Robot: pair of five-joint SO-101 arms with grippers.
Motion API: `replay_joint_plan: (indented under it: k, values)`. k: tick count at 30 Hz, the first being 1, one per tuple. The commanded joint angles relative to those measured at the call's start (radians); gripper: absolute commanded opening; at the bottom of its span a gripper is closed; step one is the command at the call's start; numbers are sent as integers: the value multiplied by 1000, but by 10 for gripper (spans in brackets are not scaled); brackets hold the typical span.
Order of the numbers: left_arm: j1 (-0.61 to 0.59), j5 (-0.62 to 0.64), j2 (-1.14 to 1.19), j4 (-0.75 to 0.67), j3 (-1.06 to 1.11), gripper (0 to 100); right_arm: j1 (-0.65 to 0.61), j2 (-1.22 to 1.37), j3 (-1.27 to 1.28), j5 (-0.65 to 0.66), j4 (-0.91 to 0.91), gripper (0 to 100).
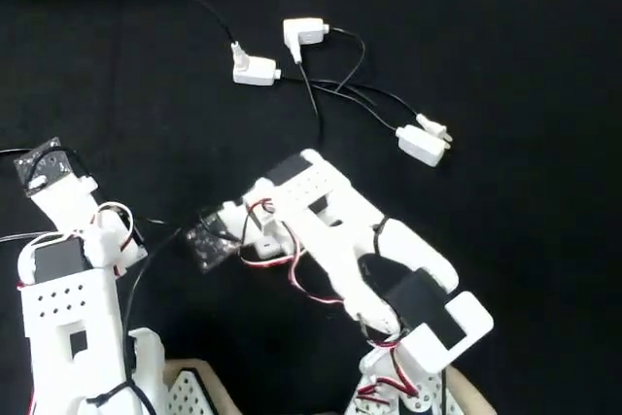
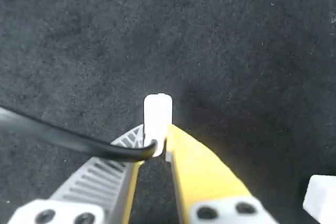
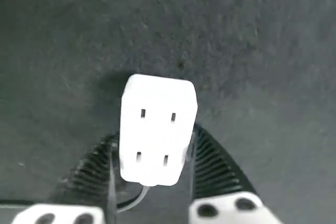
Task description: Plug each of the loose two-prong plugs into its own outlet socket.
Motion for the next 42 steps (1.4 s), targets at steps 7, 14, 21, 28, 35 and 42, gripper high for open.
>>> replay_joint_plan:
  k: [7, 14, 21, 28, 35, 42]
  values:
    - [28, -9, -6, 0, -2, 29, -11, 275, -323, 80, -14, 98]
    - [28, -9, -6, -2, -2, 29, -12, 503, -713, -69, 279, 215]
    - [28, -9, -6, -3, -2, 29, -12, 539, -972, -69, 641, 353]
    - [28, -15, -6, -3, -2, 29, 54, 512, -1050, -117, 718, 374]
    - [125, -71, -6, -115, 56, 29, 256, 387, -1026, -407, 717, 374]
    - [197, -115, -6, -226, 70, 29, 450, 344, -852, -760, 690, 374]
